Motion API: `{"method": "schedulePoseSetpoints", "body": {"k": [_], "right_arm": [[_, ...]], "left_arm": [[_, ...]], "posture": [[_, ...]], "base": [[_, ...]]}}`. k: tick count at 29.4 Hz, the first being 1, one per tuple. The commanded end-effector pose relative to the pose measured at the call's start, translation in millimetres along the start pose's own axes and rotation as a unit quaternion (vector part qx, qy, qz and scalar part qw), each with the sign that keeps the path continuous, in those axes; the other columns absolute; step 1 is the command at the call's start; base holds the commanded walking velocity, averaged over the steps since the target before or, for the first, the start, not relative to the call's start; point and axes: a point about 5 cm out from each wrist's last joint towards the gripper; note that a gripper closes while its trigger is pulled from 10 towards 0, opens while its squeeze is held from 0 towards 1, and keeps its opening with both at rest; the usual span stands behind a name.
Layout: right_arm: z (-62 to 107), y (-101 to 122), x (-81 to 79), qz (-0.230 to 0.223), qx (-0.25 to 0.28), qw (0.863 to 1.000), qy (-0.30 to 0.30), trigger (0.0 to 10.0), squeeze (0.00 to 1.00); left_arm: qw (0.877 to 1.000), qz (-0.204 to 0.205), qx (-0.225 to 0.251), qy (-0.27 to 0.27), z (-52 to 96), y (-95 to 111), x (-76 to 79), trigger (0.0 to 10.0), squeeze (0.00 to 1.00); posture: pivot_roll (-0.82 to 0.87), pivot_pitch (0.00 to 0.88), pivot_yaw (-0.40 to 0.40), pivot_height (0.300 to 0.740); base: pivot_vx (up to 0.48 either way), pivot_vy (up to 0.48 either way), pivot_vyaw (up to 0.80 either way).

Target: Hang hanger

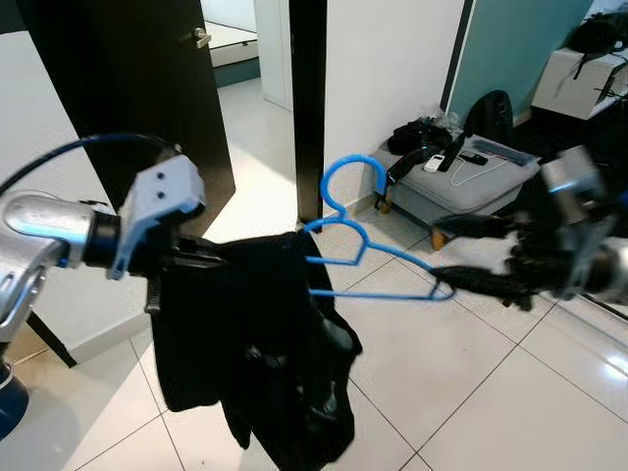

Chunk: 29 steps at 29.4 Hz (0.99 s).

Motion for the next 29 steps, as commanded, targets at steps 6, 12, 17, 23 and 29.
{"method": "schedulePoseSetpoints", "body": {"k": [6,12,17,23,29], "right_arm": [[5.6,-31,-11.7,-0.053,0.001,0.999,-0.004,10.0,1.0],[-14.9,-75,-25.4,-0.127,-0.005,0.992,0.008,10.0,0.0],[-16.6,-80,-24.9,-0.134,-0.005,0.991,0.006,10.0,0.0],[-36.6,-91,-19.7,-0.144,0.005,0.99,-0.002,10.0,0.0],[-46.8,-89,-21.5,-0.14,0.024,0.99,-0.001,10.0,0.0]], "left_arm": [[0.996,-0.049,0.012,0.068,18.7,16,-24.9,0.0,0.0],[0.987,-0.095,0.065,0.109,20.2,40,-39.0,0.0,0.0],[0.986,-0.101,0.07,0.111,20.6,43,-40.3,0.0,0.0],[0.979,-0.124,0.112,0.116,21.9,60,-43.8,10.0,0.0],[0.977,-0.133,0.124,0.113,21.7,66,-44.3,10.0,0.0]], "posture": [[-0.05,0.0,0.084,0.731],[-0.05,0.0,0.092,0.731],[-0.05,0.0,0.092,0.731],[-0.04,0.0,0.079,0.731],[-0.04,0.0,0.077,0.731]], "base": [[0.0,0.0,0.0],[0.0,0.0,0.0],[0.0,0.0,0.0],[0.0,0.0,0.0],[0.0,0.0,0.0]]}}
Point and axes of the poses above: a point about 5 cm out from each wrist's last joint towards the gripper, its own z axis pointing back from the gripper into the wrist, its own y axis along the axis of the wrist's last joint, x = y × z, and after that the axes turned 11 degrees about -z, right-handed
